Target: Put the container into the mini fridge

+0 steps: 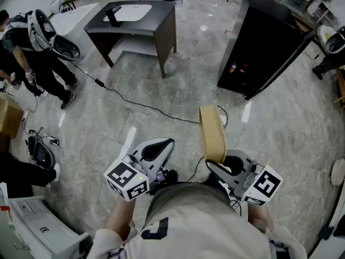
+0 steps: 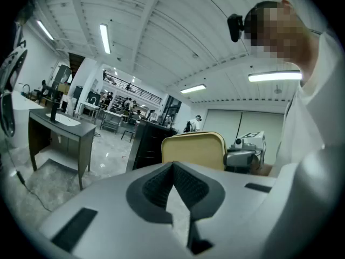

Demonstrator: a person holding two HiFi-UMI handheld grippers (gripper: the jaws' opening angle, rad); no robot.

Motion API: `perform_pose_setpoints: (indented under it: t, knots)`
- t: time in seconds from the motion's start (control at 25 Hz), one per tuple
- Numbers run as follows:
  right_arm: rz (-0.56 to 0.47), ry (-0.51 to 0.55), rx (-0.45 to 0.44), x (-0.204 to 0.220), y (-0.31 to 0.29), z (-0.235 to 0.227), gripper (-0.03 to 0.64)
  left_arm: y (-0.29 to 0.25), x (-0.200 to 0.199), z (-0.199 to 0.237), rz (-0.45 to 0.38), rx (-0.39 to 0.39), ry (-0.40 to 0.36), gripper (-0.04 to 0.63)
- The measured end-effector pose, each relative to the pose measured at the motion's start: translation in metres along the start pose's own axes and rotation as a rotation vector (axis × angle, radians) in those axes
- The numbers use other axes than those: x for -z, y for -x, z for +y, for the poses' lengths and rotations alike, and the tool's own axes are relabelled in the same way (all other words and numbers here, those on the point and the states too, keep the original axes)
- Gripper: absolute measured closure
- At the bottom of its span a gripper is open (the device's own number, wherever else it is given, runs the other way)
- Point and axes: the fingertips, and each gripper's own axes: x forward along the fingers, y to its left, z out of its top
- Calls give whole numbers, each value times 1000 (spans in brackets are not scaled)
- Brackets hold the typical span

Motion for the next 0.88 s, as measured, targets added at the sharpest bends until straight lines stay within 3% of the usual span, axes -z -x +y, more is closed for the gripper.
perform_pose_setpoints:
  t: [0.16,0.24,0.36,0.48,0.56,0.68,0.8,0.88]
  knots:
    - [-15,56,42,-8,-38,6,548,44,-17,55,48,6,-195,540]
    - [5,63,89,2,-50,10,548,73,-5,91,106,-11,-231,540]
    - [30,54,131,15,-59,19,549,121,33,145,264,-110,-276,540]
    - [40,57,152,20,-53,19,549,132,58,156,375,-138,-296,540]
    - [62,67,159,24,-44,14,549,111,53,132,339,-71,-270,540]
    - [109,105,164,24,-29,3,548,54,22,78,203,45,-225,540]
    - [84,143,163,15,-6,-13,548,-7,-1,33,104,89,-200,540]
    - [68,162,153,15,19,-26,548,-46,-3,6,99,93,-214,540]
